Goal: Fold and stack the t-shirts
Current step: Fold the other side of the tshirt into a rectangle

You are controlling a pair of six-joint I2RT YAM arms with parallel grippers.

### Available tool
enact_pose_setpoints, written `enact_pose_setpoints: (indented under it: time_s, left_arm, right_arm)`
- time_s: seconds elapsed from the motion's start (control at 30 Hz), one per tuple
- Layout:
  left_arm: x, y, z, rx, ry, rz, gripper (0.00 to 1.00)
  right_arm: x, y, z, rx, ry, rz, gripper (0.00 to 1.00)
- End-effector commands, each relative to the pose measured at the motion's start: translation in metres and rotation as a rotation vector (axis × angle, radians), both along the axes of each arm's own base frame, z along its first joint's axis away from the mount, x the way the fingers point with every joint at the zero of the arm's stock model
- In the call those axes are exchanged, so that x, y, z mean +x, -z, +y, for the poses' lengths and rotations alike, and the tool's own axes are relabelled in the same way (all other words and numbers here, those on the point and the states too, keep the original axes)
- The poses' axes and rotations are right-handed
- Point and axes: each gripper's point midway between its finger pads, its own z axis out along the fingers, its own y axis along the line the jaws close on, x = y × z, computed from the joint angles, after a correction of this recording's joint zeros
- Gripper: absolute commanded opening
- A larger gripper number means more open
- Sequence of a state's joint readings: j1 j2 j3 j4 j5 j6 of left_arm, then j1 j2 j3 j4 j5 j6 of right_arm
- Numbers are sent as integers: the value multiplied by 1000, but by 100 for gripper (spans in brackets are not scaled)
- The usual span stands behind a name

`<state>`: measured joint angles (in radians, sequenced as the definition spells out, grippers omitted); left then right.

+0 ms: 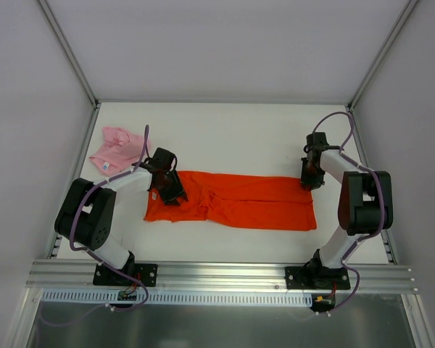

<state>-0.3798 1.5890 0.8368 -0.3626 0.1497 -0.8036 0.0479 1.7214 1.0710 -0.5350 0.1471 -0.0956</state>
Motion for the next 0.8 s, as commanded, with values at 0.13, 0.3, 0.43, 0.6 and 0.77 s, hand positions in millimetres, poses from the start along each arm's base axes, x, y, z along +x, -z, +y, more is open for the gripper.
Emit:
enact_pose_setpoints:
  time_s: [0.13, 0.3, 0.43, 0.6, 0.77]
  left_arm:
    - [-24, 33, 19, 109, 12, 84, 40]
    - [-24, 32, 20, 113, 14, 84, 39]
    - [-25, 32, 21, 116, 14, 81, 39]
    - [-25, 33, 21, 116, 14, 83, 39]
    - [-25, 32, 21, 118, 14, 82, 39]
  right_arm:
    - [11, -2, -5, -2, 0, -11, 33]
    - [14, -1, -6, -12, -1, -5, 3]
    - [20, -11, -8, -24, -6, -29, 1]
    - [27, -31, -12, -46, -19, -69, 2]
    - [33, -37, -16, -68, -31, -72, 12]
